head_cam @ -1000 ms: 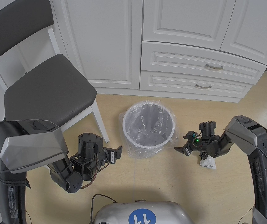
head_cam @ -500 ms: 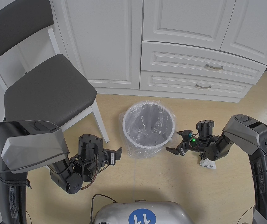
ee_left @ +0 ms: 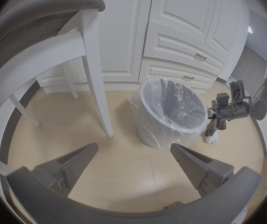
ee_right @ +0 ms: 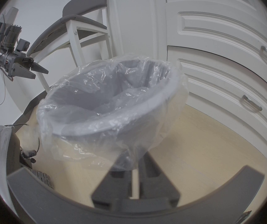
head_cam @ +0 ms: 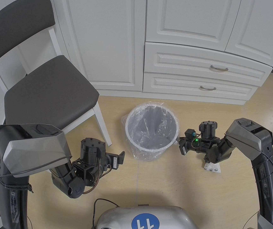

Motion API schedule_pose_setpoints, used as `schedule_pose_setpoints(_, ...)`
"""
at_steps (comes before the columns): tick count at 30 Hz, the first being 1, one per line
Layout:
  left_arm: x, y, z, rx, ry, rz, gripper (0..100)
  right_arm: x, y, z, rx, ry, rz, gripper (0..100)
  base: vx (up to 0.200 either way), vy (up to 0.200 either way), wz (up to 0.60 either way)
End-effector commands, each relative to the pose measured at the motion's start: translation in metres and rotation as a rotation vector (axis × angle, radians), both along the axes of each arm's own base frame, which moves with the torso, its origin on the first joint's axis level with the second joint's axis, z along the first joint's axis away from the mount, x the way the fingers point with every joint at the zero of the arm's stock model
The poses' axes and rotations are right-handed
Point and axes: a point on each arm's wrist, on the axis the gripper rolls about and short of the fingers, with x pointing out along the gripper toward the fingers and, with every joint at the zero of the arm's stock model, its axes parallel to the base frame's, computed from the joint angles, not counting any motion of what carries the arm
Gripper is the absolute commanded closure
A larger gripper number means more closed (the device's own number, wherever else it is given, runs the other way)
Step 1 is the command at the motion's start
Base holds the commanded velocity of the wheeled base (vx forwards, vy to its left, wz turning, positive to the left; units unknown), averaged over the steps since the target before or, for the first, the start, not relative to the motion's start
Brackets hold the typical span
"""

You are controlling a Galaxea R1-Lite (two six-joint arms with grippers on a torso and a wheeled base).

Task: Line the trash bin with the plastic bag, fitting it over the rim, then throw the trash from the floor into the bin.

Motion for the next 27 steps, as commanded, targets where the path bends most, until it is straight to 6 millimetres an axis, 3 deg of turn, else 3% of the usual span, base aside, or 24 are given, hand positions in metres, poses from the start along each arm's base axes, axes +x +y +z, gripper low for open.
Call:
schedule_pose_setpoints(1,0.0,0.0,-0.002,0.002,0.003,0.001,0,0.007,-0.005,-0.006,0.009,0.003,-0.018,100,0.0,0.0,0.0)
schedule_pose_setpoints(12,0.002,-0.001,-0.004,0.0,0.006,0.002,0,0.032,-0.008,-0.037,0.038,0.041,-0.062,100,0.0,0.0,0.0)
schedule_pose_setpoints(22,0.003,-0.002,-0.002,-0.016,-0.022,0.002,0,0.034,-0.009,-0.039,0.091,0.116,-0.092,100,0.0,0.0,0.0)
schedule_pose_setpoints(23,0.003,-0.001,-0.003,-0.016,-0.022,0.003,0,0.033,-0.009,-0.038,0.091,0.117,-0.092,0,0.0,0.0,0.0)
schedule_pose_setpoints(27,0.003,-0.001,-0.003,-0.015,-0.021,0.003,0,0.033,-0.009,-0.038,0.09,0.116,-0.091,0,0.0,0.0,0.0)
